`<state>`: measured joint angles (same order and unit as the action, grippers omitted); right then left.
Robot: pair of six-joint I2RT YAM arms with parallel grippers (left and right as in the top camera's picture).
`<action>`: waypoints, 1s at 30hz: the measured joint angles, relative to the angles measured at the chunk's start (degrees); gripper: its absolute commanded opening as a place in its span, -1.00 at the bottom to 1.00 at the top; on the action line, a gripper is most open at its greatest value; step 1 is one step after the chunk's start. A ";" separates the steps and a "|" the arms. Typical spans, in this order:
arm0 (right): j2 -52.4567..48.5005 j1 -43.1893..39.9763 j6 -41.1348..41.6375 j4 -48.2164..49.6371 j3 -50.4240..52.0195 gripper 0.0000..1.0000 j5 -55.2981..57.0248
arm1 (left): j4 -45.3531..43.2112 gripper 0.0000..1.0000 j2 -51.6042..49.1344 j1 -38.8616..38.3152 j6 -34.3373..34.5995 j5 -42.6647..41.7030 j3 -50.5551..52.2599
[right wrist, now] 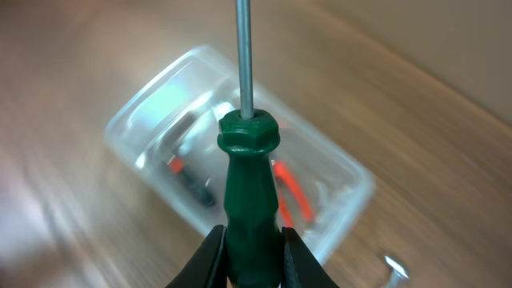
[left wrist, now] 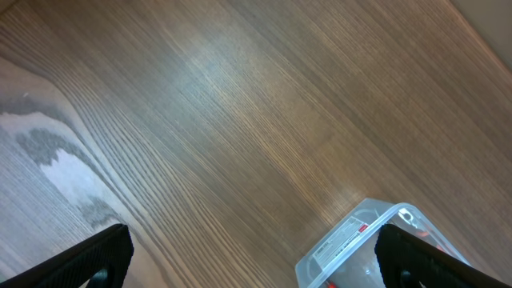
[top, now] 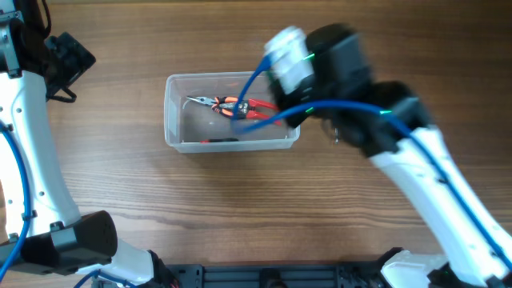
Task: Pack container
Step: 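Carry the green screwdriver with the right gripper into the container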
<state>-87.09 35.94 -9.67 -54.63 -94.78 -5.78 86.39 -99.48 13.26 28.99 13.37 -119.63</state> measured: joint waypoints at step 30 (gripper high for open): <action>-32.44 0.61 -38.42 5.99 5.40 -0.20 3.02 | 0.02 1.00 0.00 0.00 0.00 0.00 0.00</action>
<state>-119.52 36.56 -48.10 -48.64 -89.38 -2.76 86.41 -99.48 13.26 28.99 13.37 -119.63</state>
